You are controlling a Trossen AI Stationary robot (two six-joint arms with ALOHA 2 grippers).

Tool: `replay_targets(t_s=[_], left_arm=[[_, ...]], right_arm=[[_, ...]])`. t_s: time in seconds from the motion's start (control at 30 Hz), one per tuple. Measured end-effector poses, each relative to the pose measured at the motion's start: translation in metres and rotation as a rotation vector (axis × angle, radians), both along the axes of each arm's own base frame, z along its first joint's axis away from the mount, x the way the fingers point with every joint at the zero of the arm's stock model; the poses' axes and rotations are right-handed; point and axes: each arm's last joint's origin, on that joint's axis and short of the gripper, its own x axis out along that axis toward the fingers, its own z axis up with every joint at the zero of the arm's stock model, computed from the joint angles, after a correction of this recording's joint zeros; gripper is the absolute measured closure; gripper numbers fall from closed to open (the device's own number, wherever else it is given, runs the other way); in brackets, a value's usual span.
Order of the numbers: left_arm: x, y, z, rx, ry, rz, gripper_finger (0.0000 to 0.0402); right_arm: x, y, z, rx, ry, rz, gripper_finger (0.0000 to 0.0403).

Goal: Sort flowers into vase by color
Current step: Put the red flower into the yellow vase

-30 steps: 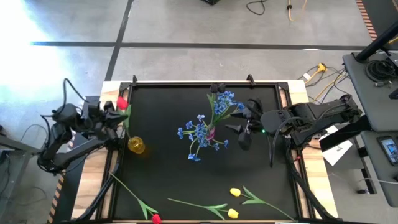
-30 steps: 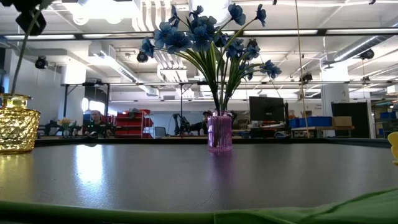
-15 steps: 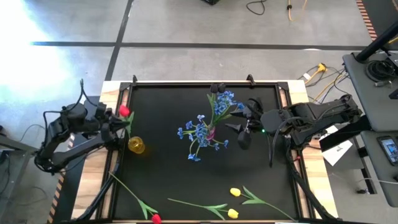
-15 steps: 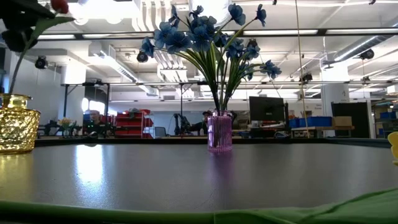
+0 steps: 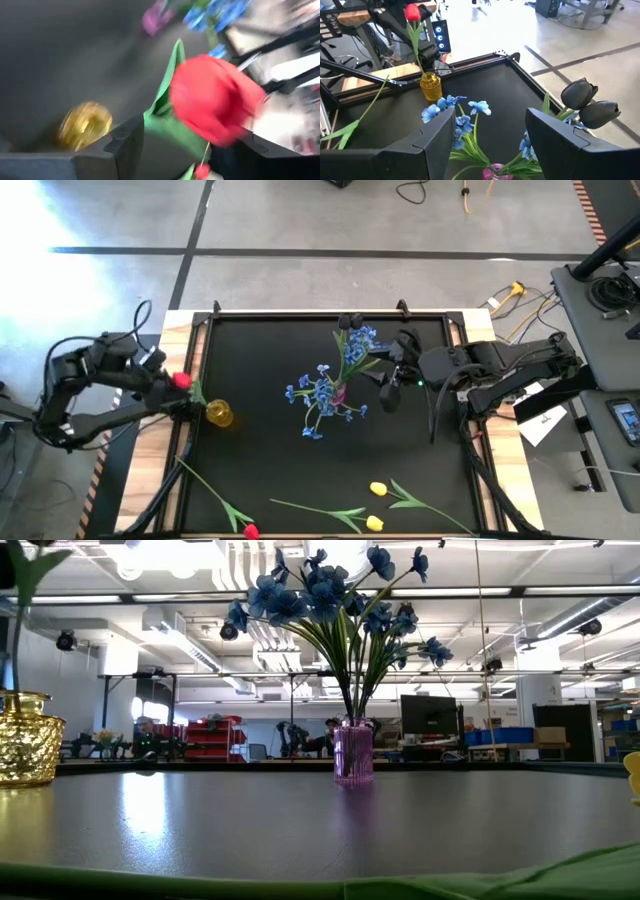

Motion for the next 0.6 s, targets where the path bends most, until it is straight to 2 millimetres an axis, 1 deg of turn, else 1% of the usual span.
replay_targets(t_s=[0.07,0.1,0.23,0.37,0.47,0.6], left_arm=[[-0.003,0.0,0.006,-0.005,0.109,0.006,0.0199],[-0.001,0.001,0.011,0.018,0.127,0.015,0.0199],[0.004,0.005,0.031,0.114,0.05,0.014,0.0198],[0.007,0.009,0.048,0.2,0.064,0.018,0.0198],[0.004,0.007,0.059,0.219,0.071,0.001,0.0198],[-0.001,0.004,0.077,0.27,0.0,0.0,0.0198]], right_arm=[[0.0,0.0,0.0,0.0,-0.001,0.0,0.017],[0.0,0.0,0.0,0.0,-0.001,0.0,0.017],[0.0,0.0,0.0,0.0,-0.002,0.0,0.017],[0.0,0.0,0.0,0.0,-0.002,0.001,0.017],[0.0,0.0,0.0,0.0,-0.002,0.001,0.017],[0.0,0.0,0.0,0.0,-0.002,0.001,0.017]])
